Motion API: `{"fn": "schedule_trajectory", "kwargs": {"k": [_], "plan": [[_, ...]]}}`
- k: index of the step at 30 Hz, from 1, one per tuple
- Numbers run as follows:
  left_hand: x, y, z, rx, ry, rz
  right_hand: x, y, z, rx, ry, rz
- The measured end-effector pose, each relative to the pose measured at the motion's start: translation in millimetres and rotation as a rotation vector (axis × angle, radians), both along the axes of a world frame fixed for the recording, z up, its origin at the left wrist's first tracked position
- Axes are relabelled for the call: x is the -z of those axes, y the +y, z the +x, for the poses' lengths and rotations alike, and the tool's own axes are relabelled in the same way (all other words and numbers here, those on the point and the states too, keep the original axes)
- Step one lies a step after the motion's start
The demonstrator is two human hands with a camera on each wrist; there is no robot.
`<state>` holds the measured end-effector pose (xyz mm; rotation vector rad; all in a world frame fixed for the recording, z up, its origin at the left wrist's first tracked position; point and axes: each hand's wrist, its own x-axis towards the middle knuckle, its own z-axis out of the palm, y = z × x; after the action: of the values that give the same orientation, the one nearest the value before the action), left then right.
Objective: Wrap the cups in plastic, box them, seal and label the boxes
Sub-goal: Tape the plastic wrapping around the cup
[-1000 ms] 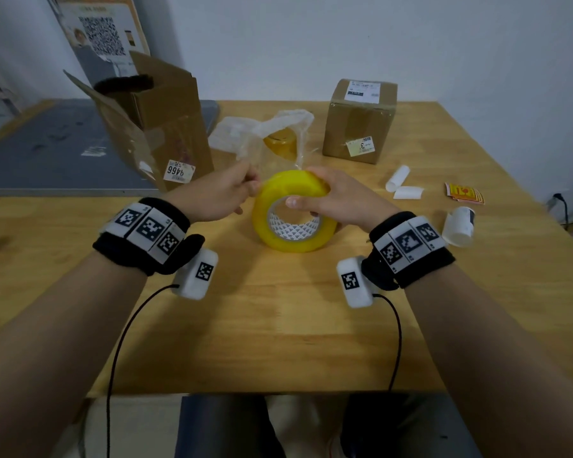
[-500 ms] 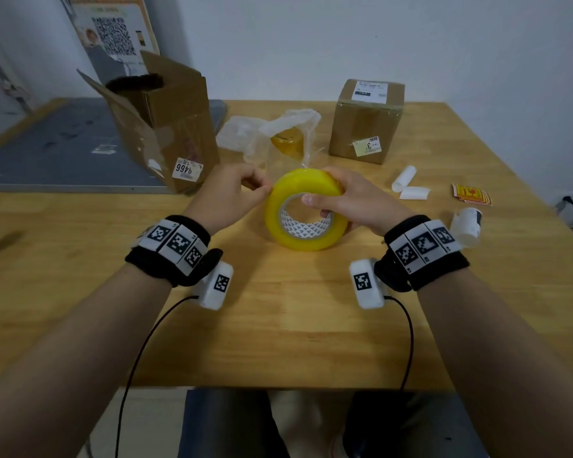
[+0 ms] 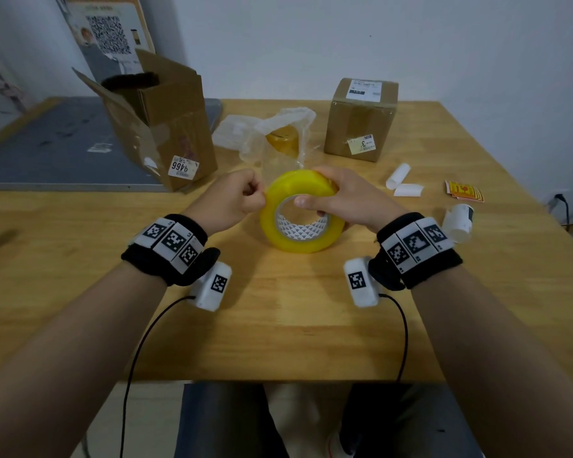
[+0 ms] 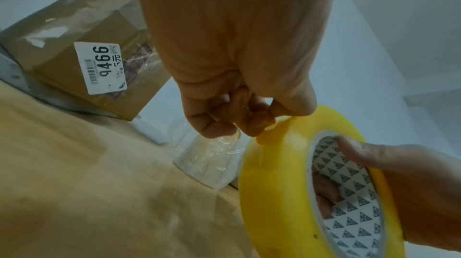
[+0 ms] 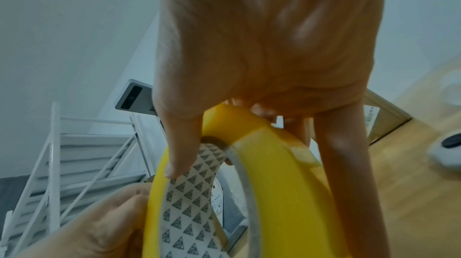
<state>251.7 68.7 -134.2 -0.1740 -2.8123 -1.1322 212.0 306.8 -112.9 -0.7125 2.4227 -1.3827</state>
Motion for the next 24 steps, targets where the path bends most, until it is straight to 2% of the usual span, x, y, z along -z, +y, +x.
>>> {"fn": "schedule_trajectory", "kwargs": {"k": [4, 6, 9, 13, 15, 18, 24], "plan": [[-5.4, 0.4, 3.9, 0.049, -0.078, 0.046, -3.7, -1.4, 1.8, -0.024, 0.015, 0.032], [-6.4, 3.1, 6.0, 0.032, -0.129, 0.179, -3.5, 1.0, 1.3, -0.021, -0.018, 0.014], [-9.3, 8.1, 9.8, -0.014, -0.184, 0.485, -2.0, 7.1, -0.2, -0.003, -0.088, -0.025], [-14.0, 11.0, 11.4, -0.008, -0.209, 0.671, -0.9, 11.0, -2.0, 0.022, -0.095, -0.049], [-15.8, 11.6, 11.5, -0.007, -0.214, 0.659, -2.1, 13.6, -2.2, 0.030, -0.088, -0.083], [-13.0, 10.3, 11.6, -0.036, -0.109, 0.475, -3.9, 19.5, -2.3, 0.045, -0.086, -0.125], [-7.9, 15.7, 11.5, -0.085, 0.080, 0.443, -0.8, 23.4, -4.2, 0.024, -0.071, -0.159]]}}
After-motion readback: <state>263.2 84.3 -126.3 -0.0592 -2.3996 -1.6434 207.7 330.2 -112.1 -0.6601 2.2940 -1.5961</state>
